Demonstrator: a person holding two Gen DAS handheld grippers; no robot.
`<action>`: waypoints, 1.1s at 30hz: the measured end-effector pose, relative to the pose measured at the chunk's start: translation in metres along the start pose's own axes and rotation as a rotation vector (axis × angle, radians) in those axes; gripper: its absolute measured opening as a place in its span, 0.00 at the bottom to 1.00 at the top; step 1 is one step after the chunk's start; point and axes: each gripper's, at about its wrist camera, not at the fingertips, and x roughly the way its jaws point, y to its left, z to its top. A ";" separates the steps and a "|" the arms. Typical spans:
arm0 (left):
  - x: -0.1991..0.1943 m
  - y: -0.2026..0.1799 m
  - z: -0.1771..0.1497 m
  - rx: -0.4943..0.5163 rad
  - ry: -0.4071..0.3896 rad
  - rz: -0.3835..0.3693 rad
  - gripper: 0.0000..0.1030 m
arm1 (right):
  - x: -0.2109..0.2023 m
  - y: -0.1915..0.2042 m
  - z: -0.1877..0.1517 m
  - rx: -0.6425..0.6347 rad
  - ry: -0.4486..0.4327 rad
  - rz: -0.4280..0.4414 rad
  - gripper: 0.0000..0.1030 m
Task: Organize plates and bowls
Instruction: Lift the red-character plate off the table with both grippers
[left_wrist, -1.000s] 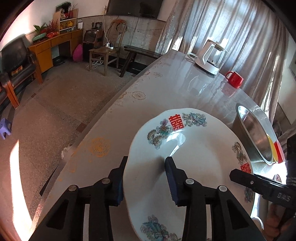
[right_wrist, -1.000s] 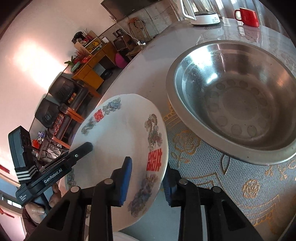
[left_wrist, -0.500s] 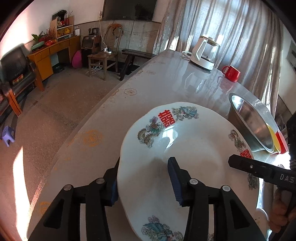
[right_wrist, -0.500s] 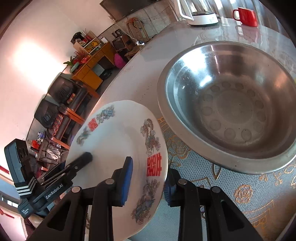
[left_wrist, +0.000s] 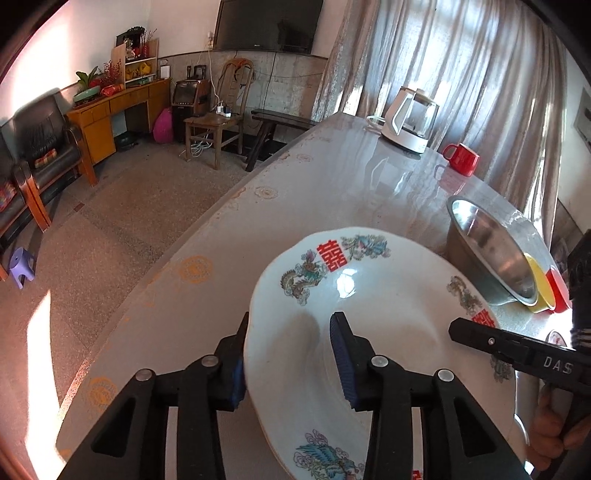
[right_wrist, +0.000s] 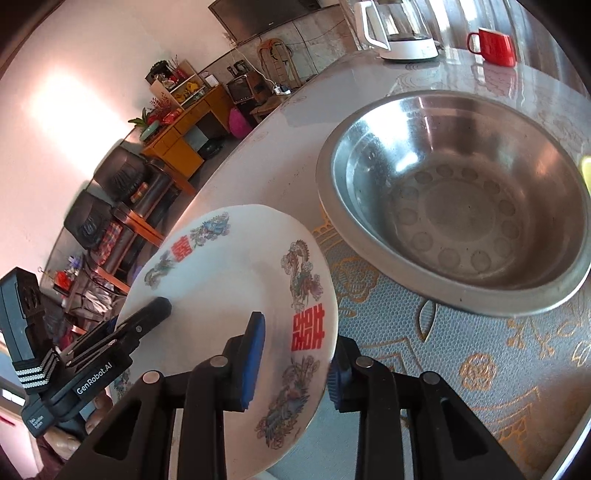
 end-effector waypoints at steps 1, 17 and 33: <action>-0.002 -0.001 0.000 0.002 -0.003 -0.001 0.39 | -0.001 -0.001 -0.001 0.002 0.000 0.001 0.28; 0.013 -0.007 -0.008 0.027 0.024 -0.008 0.41 | 0.006 0.007 -0.002 0.013 0.000 0.030 0.27; -0.010 -0.010 -0.014 0.032 -0.039 0.000 0.40 | -0.004 0.032 -0.009 -0.135 -0.051 -0.049 0.24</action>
